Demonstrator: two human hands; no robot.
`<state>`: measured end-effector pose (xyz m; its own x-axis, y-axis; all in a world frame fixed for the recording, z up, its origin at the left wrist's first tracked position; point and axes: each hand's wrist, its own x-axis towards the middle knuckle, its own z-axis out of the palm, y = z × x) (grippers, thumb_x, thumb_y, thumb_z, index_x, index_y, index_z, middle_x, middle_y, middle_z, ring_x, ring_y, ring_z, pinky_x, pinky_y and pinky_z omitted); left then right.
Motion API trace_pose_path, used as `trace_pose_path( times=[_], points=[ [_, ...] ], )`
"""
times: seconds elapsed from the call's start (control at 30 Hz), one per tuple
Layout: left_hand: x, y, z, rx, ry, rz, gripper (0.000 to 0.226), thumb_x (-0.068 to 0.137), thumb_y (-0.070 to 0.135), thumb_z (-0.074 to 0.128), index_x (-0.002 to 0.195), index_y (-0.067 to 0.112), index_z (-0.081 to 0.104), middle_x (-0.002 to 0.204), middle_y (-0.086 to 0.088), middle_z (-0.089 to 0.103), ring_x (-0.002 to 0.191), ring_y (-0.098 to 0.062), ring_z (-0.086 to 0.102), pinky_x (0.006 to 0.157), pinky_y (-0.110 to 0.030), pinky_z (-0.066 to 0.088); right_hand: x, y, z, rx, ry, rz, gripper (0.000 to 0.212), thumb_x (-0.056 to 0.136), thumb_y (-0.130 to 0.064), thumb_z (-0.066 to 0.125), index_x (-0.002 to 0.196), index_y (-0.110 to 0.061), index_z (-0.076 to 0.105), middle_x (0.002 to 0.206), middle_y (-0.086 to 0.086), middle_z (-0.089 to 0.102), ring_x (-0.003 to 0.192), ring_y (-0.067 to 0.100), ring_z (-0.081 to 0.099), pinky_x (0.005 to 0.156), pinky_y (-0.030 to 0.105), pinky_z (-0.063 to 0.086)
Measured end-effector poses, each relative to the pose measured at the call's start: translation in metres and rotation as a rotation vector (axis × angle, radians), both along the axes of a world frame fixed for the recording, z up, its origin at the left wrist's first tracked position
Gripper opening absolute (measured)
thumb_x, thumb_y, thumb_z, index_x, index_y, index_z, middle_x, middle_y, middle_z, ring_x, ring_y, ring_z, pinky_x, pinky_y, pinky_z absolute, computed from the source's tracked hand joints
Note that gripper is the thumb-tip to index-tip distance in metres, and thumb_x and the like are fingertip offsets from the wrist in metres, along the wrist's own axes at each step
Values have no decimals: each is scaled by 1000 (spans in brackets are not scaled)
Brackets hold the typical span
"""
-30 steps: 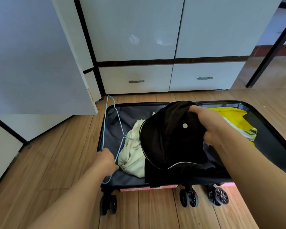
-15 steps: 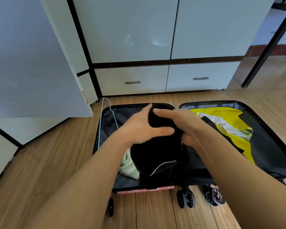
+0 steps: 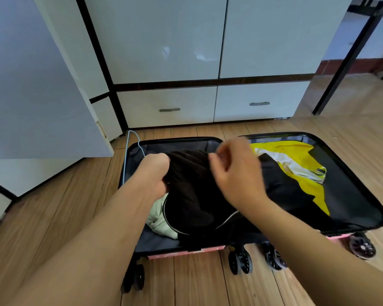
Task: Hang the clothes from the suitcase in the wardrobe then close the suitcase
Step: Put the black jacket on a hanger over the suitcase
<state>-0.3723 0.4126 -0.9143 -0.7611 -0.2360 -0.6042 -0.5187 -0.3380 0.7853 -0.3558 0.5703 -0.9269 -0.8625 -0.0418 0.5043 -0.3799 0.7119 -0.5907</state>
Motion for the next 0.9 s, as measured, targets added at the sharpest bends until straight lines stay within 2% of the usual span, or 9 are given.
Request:
trace_pose_path(
  times=[0.1, 0.2, 0.27, 0.33, 0.43, 0.63, 0.7, 0.77, 0.9],
  points=[
    [-2, 6, 8, 40, -20, 35, 28, 92, 9, 42, 104, 0, 65, 96, -20, 69, 83, -31, 68, 73, -39, 58, 5, -17, -2, 145, -101, 230, 8, 87, -22, 59, 91, -15, 58, 85, -3, 56, 78, 13, 52, 71, 22, 41],
    [-4, 4, 24, 108, -7, 84, 22, 95, 14, 45, 85, 1, 60, 81, -16, 64, 68, -26, 61, 56, -32, 50, -2, -3, -16, 349, -317, 247, 44, 87, -35, 58, 127, -18, 50, 125, 1, 55, 116, 21, 50, 97, 29, 39],
    [-3, 7, 31, 171, 8, 21, 29, 96, 16, 43, 78, 0, 59, 68, -14, 64, 55, -23, 61, 49, -27, 51, 0, -4, -16, 344, -476, 247, 64, 84, -46, 60, 138, -17, 40, 137, 4, 48, 126, 26, 44, 103, 34, 37],
    [0, 14, 35, 224, 25, -92, 34, 97, 18, 40, 74, 1, 58, 56, -11, 60, 40, -18, 56, 40, -19, 48, -3, -11, -10, 396, -513, 128, 54, 84, -42, 60, 126, -10, 47, 126, 12, 55, 117, 32, 50, 95, 38, 39],
    [0, 14, 35, 221, 25, -154, 28, 95, 19, 45, 85, 4, 65, 77, -14, 69, 65, -23, 65, 59, -30, 56, -15, 1, 3, 507, -379, -36, 22, 85, -19, 56, 105, -11, 57, 109, 12, 62, 105, 33, 56, 83, 36, 40],
    [-12, -40, -22, -435, 121, 85, 20, 84, 11, 55, 101, 11, 65, 99, -13, 67, 93, -32, 65, 86, -47, 54, -28, 37, 17, -65, -569, 99, 22, 77, -2, 63, 86, -23, 65, 85, -4, 63, 82, 15, 57, 63, 19, 40],
    [-7, -45, -38, -803, 60, -81, 26, 84, 13, 54, 109, 14, 60, 103, -12, 63, 93, -31, 62, 80, -40, 54, -28, 37, 17, -155, -558, 183, 24, 80, -3, 66, 80, -27, 66, 84, -9, 65, 82, 10, 59, 69, 19, 42],
    [-3, -41, -40, -1102, 79, -268, 54, 71, 20, 57, 125, 21, 53, 114, -11, 57, 100, -29, 57, 85, -41, 52, -28, 34, 16, -174, -519, 201, 21, 83, -10, 68, 80, -31, 67, 84, -11, 65, 81, 6, 58, 69, 16, 40],
    [-1, -7, -8, -891, 561, -613, 76, 75, 23, 68, 142, 32, 36, 135, 2, 47, 125, -15, 46, 107, -37, 38, -27, 23, 23, -151, -461, 275, 20, 86, -12, 65, 78, -31, 67, 79, -10, 65, 76, 5, 58, 70, 18, 43]
  ],
)
